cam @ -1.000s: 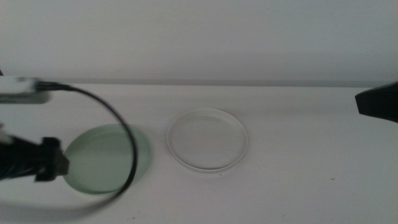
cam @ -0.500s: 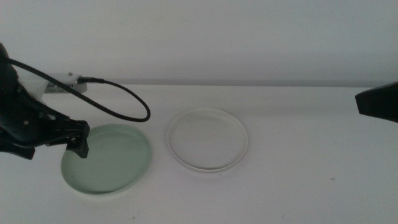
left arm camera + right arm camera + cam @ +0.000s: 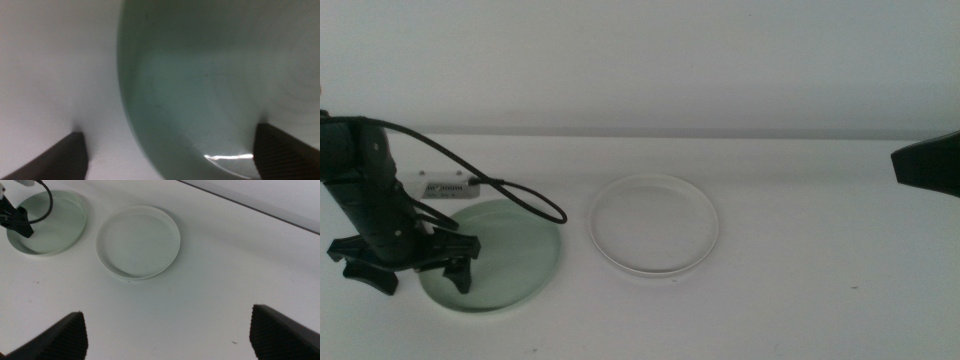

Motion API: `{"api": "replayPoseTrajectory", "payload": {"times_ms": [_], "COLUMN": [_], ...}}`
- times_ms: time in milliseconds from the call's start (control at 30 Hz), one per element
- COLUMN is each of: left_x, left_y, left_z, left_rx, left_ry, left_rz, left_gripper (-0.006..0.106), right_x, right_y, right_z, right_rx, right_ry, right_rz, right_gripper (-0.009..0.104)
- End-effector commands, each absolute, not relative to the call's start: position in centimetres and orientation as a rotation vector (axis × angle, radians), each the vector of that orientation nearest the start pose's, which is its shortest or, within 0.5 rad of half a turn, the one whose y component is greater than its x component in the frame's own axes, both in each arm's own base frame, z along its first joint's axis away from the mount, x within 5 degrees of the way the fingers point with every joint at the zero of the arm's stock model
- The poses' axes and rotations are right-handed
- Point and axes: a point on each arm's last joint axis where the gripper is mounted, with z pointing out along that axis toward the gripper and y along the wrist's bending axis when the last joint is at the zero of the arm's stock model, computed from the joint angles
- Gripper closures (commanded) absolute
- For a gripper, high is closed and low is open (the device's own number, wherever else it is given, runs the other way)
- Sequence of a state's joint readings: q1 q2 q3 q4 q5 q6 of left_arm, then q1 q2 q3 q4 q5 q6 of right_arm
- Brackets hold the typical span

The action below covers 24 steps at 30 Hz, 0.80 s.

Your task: Stack the three bowls on top of each other.

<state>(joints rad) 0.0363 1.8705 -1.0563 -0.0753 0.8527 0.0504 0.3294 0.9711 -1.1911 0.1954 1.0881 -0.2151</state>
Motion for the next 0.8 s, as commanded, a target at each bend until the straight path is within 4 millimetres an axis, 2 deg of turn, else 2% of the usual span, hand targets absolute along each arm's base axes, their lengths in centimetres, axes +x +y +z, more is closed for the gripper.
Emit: {"api": "replayPoseTrajectory", "payload": {"times_ms": [0,67,200,267,367,467,567,633,767], "left_x": [32.4,32.5,32.5,32.4,32.1,31.6,31.5,32.3,35.0], "left_y": [0.8,0.7,0.5,0.5,0.9,1.0,0.3,-0.9,-5.0], "left_z": [13.4,12.9,12.2,12.3,14.1,17.7,21.7,23.8,25.8], "left_rx": [-0.06,-0.072,-0.114,-0.12,-0.161,-0.241,-0.298,-0.263,-0.155], "left_ry": [3.151,3.164,3.181,3.19,3.174,3.067,3.009,3.004,2.967], "left_rz": [-0.088,-0.101,-0.139,-0.14,-0.072,-0.046,-0.143,-0.2,-0.249], "left_gripper": [0.021,0.035,0.082,0.102,0.102,0.102,0.101,0.101,0.101], "right_x": [15.6,15.6,15.6,15.6,15.6,15.6,15.6,15.6,15.6], "right_y": [6.9,6.9,6.9,6.9,6.9,6.9,6.9,6.9,6.9], "right_z": [41.3,41.3,41.3,41.3,41.3,41.3,41.3,41.3,41.3], "right_rx": [-0.61,-0.61,-0.61,-0.61,-0.61,-0.61,-0.61,-0.61,-0.61], "right_ry": [2.258,2.258,2.258,2.258,2.258,2.258,2.258,2.258,2.258], "right_rz": [0.295,0.295,0.295,0.295,0.295,0.295,0.295,0.295,0.295], "right_gripper": [0.009,0.009,0.009,0.009,0.009,0.009,0.009,0.009,0.009]}}
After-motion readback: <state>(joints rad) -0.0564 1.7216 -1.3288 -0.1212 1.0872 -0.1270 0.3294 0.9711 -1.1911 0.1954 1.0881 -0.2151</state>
